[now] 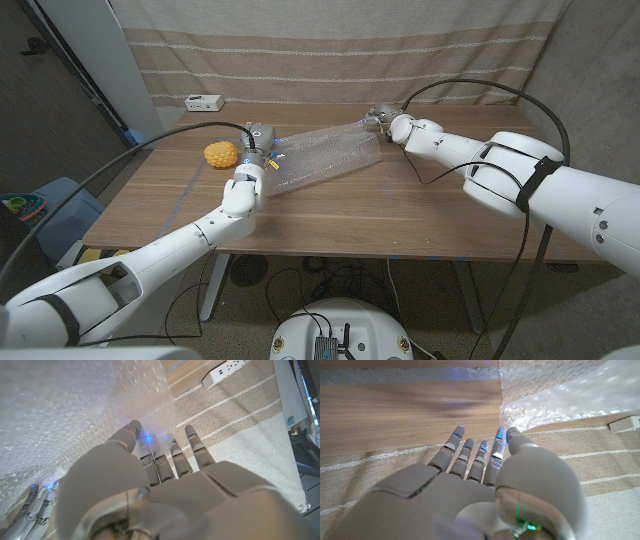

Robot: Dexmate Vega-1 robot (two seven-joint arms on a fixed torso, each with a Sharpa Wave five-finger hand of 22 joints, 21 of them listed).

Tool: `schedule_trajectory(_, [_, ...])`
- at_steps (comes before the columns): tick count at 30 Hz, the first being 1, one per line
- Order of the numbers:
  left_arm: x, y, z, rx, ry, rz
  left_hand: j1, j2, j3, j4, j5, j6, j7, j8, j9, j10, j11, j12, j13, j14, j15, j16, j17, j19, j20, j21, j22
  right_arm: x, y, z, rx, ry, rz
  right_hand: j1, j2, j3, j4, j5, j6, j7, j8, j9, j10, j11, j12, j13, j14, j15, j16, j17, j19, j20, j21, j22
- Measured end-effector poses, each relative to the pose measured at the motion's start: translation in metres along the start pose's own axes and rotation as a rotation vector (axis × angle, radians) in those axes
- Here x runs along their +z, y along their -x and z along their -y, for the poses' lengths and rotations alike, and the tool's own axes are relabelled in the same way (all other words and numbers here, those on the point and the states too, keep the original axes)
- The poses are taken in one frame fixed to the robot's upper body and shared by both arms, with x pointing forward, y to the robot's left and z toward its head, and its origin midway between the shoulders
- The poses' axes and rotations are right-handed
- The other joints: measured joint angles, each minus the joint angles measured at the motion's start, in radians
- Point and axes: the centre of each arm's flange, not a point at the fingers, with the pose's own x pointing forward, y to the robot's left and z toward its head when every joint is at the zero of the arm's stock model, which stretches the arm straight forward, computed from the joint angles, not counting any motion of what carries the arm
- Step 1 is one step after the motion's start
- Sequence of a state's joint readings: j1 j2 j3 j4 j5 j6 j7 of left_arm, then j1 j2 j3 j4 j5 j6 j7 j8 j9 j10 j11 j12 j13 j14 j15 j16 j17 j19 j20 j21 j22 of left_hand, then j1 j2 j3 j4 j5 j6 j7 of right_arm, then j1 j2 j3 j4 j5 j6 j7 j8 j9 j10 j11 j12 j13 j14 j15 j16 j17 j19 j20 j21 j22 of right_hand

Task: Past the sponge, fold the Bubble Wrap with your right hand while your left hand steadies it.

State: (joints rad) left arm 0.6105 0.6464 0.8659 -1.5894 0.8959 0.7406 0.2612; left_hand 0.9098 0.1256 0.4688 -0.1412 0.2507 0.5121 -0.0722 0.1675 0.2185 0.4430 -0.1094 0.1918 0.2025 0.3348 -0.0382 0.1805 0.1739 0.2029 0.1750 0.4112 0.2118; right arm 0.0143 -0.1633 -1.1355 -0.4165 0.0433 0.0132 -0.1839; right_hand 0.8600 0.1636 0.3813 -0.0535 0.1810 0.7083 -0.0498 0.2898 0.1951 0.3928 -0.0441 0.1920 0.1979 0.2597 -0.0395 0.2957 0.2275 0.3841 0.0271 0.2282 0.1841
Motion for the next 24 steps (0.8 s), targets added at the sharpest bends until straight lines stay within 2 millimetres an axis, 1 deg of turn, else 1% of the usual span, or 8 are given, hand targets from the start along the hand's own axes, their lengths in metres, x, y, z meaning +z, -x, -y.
schedule_trajectory(2, [-0.002, 0.000, 0.000, 0.000, -0.010, -0.010, -0.062, -0.010, -0.041, 0.023, -0.025, -0.194, -0.016, -0.006, -0.017, -0.088, 0.005, -0.007, 0.000, -0.048, 0.008, 0.000, 0.003, -0.027, -0.002, -0.002, -0.003, -0.001, 0.001, 0.002, -0.023, -0.019, 0.019, -0.003, 0.004, 0.002, 0.002, 0.000, 0.000, 0.000, 0.000, 0.000, 0.000, 0.000, 0.003, 0.000, 0.005, 0.002, 0.000, 0.000, 0.004, 0.004, 0.000, 0.000])
schedule_trajectory(4, [0.000, 0.000, 0.000, -0.004, -0.031, -0.016, -0.129, -0.019, -0.078, 0.048, -0.051, -0.341, -0.014, -0.006, -0.028, -0.177, 0.015, -0.007, 0.000, -0.096, 0.018, 0.000, 0.006, -0.054, -0.008, -0.013, -0.003, -0.005, 0.002, 0.001, -0.023, -0.023, 0.011, -0.003, 0.004, 0.005, 0.006, 0.000, 0.000, 0.000, -0.001, 0.000, 0.001, -0.001, 0.004, 0.000, 0.009, -0.002, 0.000, -0.002, 0.006, 0.005, 0.000, 0.000])
schedule_trajectory(6, [0.001, 0.000, 0.001, -0.007, -0.055, -0.027, -0.176, -0.024, -0.099, 0.068, -0.067, -0.430, -0.005, -0.006, -0.033, -0.236, 0.029, -0.007, 0.000, -0.133, 0.029, 0.000, 0.006, -0.075, -0.011, -0.020, -0.005, -0.005, 0.003, 0.004, -0.055, -0.038, 0.036, -0.003, 0.004, 0.013, 0.001, 0.000, 0.000, 0.000, -0.005, 0.000, 0.004, -0.004, 0.004, 0.000, 0.016, 0.002, 0.000, -0.005, 0.010, 0.001, 0.000, 0.000])
schedule_trajectory(8, [0.002, 0.000, 0.000, -0.007, -0.064, -0.032, -0.197, -0.027, -0.109, 0.078, -0.070, -0.463, -0.001, -0.006, -0.033, -0.262, 0.037, -0.007, 0.000, -0.150, 0.036, 0.000, 0.006, -0.080, -0.016, -0.020, -0.007, -0.006, 0.004, 0.005, -0.071, -0.041, 0.048, 0.008, 0.015, 0.020, -0.006, 0.000, 0.000, 0.000, -0.005, 0.000, 0.004, -0.004, 0.004, 0.000, 0.016, 0.002, 0.000, -0.005, 0.013, -0.002, 0.000, 0.000])
schedule_trajectory(13, [0.002, 0.001, -0.002, 0.001, -0.076, -0.052, -0.224, -0.003, -0.111, 0.084, -0.070, -0.458, 0.013, 0.016, -0.037, -0.268, 0.049, 0.000, 0.000, -0.159, 0.045, 0.000, 0.008, -0.085, -0.011, -0.020, -0.006, -0.005, 0.007, 0.010, -0.126, -0.045, 0.096, 0.011, 0.018, 0.026, -0.013, 0.000, -0.015, -0.023, -0.023, 0.000, 0.004, -0.004, 0.004, 0.000, 0.016, 0.002, 0.000, -0.005, 0.013, -0.002, 0.000, 0.000])
schedule_trajectory(16, [0.006, 0.005, -0.007, 0.028, -0.063, -0.048, -0.223, 0.012, -0.098, 0.083, -0.070, -0.404, 0.007, 0.034, -0.037, -0.234, 0.053, 0.021, 0.000, -0.124, 0.033, 0.012, 0.007, -0.058, -0.016, -0.018, -0.005, -0.007, 0.010, 0.012, -0.151, -0.051, 0.120, 0.011, 0.018, 0.026, -0.013, 0.000, -0.036, -0.025, -0.031, 0.000, 0.004, -0.004, 0.004, 0.000, 0.021, 0.000, 0.000, -0.002, 0.013, -0.002, 0.000, 0.000])
schedule_trajectory(21, [0.012, 0.015, -0.015, 0.078, -0.011, -0.017, -0.223, 0.022, -0.076, 0.068, -0.070, -0.262, -0.014, 0.066, -0.036, -0.133, 0.031, 0.054, -0.002, -0.045, 0.002, 0.020, 0.003, -0.018, -0.031, 0.001, -0.005, -0.032, 0.019, 0.011, -0.179, -0.043, 0.114, 0.011, 0.018, 0.026, -0.013, 0.000, 0.002, -0.004, -0.031, 0.000, 0.096, 0.002, 0.038, 0.006, 0.128, -0.002, 0.057, 0.023, 0.070, -0.004, 0.017, 0.000])
schedule_trajectory(24, [0.016, 0.024, -0.020, 0.099, 0.042, 0.004, -0.231, 0.030, -0.055, 0.060, -0.065, -0.150, -0.007, 0.086, -0.034, -0.054, 0.025, 0.075, -0.003, 0.022, -0.003, 0.035, 0.003, 0.009, -0.032, 0.016, -0.005, -0.056, 0.029, 0.008, -0.192, -0.028, 0.094, 0.011, 0.018, 0.032, -0.018, 0.000, 0.065, 0.005, -0.008, 0.002, 0.162, 0.006, 0.067, 0.019, 0.199, -0.005, 0.101, 0.054, 0.114, -0.006, 0.037, 0.005])
